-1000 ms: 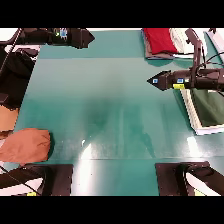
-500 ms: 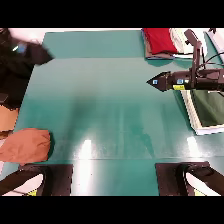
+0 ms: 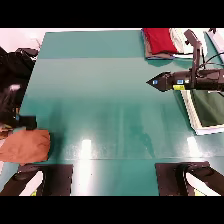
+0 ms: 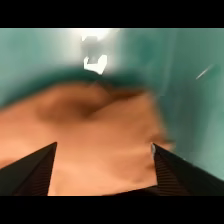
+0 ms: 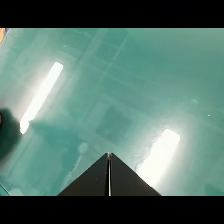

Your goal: Fold the shirts.

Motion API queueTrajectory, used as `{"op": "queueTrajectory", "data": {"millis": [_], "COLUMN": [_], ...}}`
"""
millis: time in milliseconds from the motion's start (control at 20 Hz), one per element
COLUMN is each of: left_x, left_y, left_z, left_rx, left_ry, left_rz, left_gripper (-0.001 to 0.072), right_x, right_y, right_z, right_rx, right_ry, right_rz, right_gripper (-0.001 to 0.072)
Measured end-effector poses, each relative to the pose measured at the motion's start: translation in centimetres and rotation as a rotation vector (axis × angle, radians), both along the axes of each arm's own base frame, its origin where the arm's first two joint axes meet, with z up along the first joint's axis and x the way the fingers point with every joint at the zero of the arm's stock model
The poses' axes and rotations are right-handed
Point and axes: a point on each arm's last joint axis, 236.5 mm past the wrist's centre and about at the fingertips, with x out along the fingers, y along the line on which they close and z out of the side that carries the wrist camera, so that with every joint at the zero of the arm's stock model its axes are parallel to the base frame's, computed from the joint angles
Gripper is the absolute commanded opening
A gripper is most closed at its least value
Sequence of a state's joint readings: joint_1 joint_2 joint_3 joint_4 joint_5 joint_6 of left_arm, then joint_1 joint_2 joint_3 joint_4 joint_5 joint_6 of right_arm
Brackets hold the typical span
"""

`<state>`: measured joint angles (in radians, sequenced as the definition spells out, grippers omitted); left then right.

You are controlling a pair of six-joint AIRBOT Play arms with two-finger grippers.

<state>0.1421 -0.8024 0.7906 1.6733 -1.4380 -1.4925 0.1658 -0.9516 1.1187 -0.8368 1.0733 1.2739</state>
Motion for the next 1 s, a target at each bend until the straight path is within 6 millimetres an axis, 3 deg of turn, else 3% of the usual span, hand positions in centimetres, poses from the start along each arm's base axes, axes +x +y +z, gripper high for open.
{"op": "queueTrajectory", "data": {"millis": [50, 100, 200, 250, 350, 450, 550, 650, 750, 850, 950, 1000], "left_x": [-0.9, -1.8, -2.9, -3.2, -3.0, -1.2, 2.0, 5.7, 8.6, 10.0, 10.3, 10.4], "left_y": [0.3, 0.6, 0.9, 1.0, 1.2, 1.3, 0.3, -2.0, -5.9, -10.6, -15.1, -17.3], "left_z": [-1.2, -2.4, -3.8, -4.2, -3.7, -1.2, 3.3, 9.7, 16.9, 23.9, 28.8, 30.3], "left_rx": [0.012, 0.021, 0.032, 0.037, 0.045, 0.044, 0.006, -0.045, -0.118, -0.204, -0.291, -0.330], "left_ry": [0.027, 0.056, 0.089, 0.100, 0.092, 0.020, -0.128, -0.327, -0.545, -0.753, -0.888, -0.926], "left_rz": [0.012, 0.025, 0.038, 0.043, 0.052, 0.061, 0.052, -0.003, -0.106, -0.232, -0.350, -0.404], "left_gripper": [0.0677, 0.0590, 0.0113, 0.0027, 0.0025, 0.0025, 0.0024, 0.0024, 0.0023, 0.0022, 0.0022, 0.0022], "right_x": [0.0, 0.0, -0.1, -0.1, 0.0, 0.2, 0.7, 1.2, 1.6, 1.8, 1.8, 1.9], "right_y": [0.0, 0.0, 0.1, 0.1, 0.1, 0.1, 0.1, 0.0, -0.1, -0.3, -0.7, -1.2], "right_z": [0.0, 0.0, 0.0, 0.0, 0.1, 0.9, 2.8, 5.7, 9.0, 12.3, 15.3, 16.7], "right_rx": [0.000, 0.001, 0.003, 0.004, 0.005, 0.010, 0.020, 0.033, 0.048, 0.062, 0.069, 0.065], "right_ry": [0.000, 0.001, 0.002, 0.002, -0.001, -0.022, -0.069, -0.141, -0.224, -0.304, -0.380, -0.416], "right_rz": [0.000, 0.001, 0.002, 0.002, 0.001, -0.004, -0.009, -0.020, -0.031, -0.042, -0.059, -0.072], "right_gripper": [0.0014, 0.0015, 0.0015, 0.0014, 0.0015, 0.0014, 0.0013, 0.0013, 0.0014, 0.0013, 0.0013, 0.0013]}}
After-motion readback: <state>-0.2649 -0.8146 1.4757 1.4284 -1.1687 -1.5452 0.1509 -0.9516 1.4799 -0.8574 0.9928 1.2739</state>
